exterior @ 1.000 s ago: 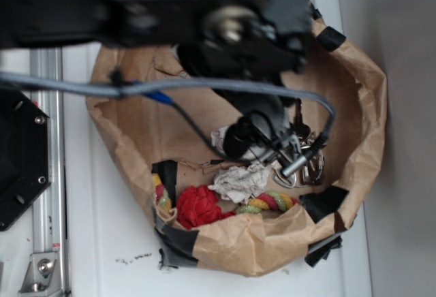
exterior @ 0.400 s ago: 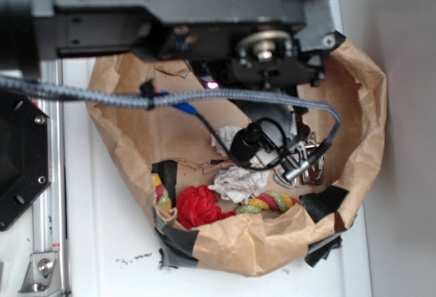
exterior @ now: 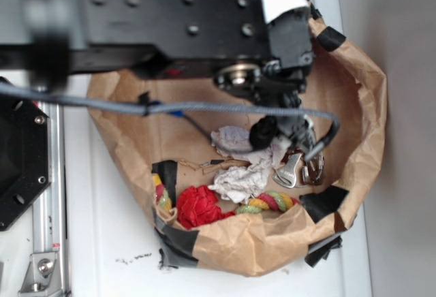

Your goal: Grab the black box.

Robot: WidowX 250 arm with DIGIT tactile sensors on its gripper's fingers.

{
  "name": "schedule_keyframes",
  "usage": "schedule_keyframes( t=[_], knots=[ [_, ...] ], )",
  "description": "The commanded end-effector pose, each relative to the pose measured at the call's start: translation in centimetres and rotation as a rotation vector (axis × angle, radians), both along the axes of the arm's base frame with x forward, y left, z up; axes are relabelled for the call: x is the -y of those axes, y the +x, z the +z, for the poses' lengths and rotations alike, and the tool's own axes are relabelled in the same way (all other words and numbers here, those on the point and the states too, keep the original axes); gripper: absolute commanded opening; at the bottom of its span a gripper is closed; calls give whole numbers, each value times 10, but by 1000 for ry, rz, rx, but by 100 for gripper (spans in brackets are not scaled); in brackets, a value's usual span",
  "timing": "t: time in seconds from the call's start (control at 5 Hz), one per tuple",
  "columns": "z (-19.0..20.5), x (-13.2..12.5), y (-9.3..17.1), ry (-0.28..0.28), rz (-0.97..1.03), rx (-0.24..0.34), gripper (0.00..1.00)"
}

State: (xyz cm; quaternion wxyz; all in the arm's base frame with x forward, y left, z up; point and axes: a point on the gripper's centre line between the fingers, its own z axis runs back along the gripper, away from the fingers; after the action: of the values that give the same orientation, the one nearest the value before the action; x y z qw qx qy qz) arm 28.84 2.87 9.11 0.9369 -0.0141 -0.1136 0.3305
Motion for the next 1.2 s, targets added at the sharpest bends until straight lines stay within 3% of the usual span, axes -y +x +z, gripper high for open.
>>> schedule_keyframes(
  t=[0.0, 0.2, 1.0],
  knots=[
    [-20, -43, -3, 66, 147, -20, 100],
    [-27, -55, -1, 61, 151, -61, 100],
    [-27, -55, -1, 61, 151, -61, 100]
  ],
)
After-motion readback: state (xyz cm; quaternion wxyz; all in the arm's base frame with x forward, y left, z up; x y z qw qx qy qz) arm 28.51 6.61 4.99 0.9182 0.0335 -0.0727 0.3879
